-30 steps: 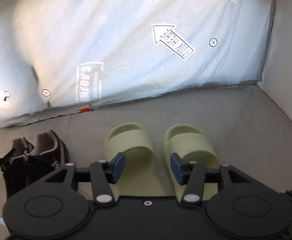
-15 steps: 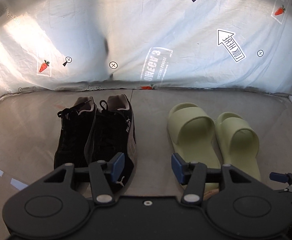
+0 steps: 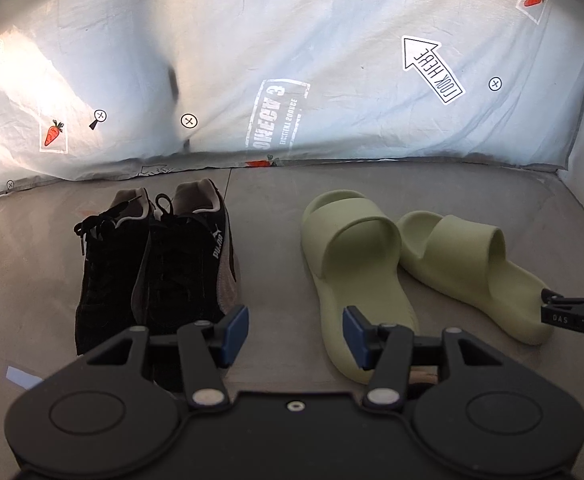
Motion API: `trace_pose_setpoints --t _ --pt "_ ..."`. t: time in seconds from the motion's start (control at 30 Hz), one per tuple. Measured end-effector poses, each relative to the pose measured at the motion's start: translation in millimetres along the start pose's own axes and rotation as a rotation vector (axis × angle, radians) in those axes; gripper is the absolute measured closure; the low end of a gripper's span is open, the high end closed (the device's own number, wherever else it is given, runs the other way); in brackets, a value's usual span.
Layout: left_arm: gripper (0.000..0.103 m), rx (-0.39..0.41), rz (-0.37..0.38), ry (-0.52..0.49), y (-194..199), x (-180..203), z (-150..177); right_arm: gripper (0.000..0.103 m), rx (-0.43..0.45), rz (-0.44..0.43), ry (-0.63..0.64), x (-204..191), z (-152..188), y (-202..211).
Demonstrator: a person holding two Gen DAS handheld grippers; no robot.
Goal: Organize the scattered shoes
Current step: 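Move the right gripper over the pair of green slides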
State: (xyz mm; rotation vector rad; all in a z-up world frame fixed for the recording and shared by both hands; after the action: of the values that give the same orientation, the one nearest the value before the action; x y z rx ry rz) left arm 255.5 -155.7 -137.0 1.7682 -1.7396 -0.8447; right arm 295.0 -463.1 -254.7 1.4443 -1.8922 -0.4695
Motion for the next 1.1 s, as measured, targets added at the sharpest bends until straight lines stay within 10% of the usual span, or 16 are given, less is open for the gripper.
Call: trace_pose_setpoints --t 0.1,0.3,0.6,0.73,0.87,1.0,1.1 --pt "0.05 -0.008 -0.028 0.026 -3.7 -10.2 -1.5 0.026 -0.008 0.114 -0.017 -0.3 -12.5 -3.3" --pt "0.05 -0.024 -0.034 0.054 -9.8 -16.8 -8.6 0.026 0.01 -0.192 -0.132 -31.8 -5.1 23.9" --pt "0.05 -0.033 -0.011 0.037 -11.8 -12.6 -9.2 0.024 -0.054 0.007 0.096 -9.6 -3.0 -19.1" --pt "0.05 -0.036 -0.012 0.039 -13.9 -11.4 -9.5 0.024 -0.095 0.11 -0.068 26.4 -12.6 -31.9" --pt "0.05 -0.047 -0.008 0.042 -16.0 -9.6 -9.2 0.023 0.025 -0.088 -0.358 25.5 -21.6 12.4" --pt "0.05 -0.044 0.003 0.027 -13.6 -5.6 -9.5 0.015 0.127 -0.22 -0.303 -27.3 -23.6 41.8" --pt "0.047 -0.024 0.005 0.002 -8.0 -3.1 -8.2 0.015 0.212 -0.144 -0.119 -77.3 -18.2 42.3"
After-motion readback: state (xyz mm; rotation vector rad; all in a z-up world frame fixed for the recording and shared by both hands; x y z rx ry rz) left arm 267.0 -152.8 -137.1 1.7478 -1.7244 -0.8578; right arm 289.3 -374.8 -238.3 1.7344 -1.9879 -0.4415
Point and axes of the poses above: each gripper's, at about its wrist camera, not at the fingertips, and y roughly against the way its jaws point, x to its right, z to its underside, the point moved 1 cm from there along -y, roughly the way its jaws point, and after that the axes turned 1 degree about -z, right-handed, at the moved point
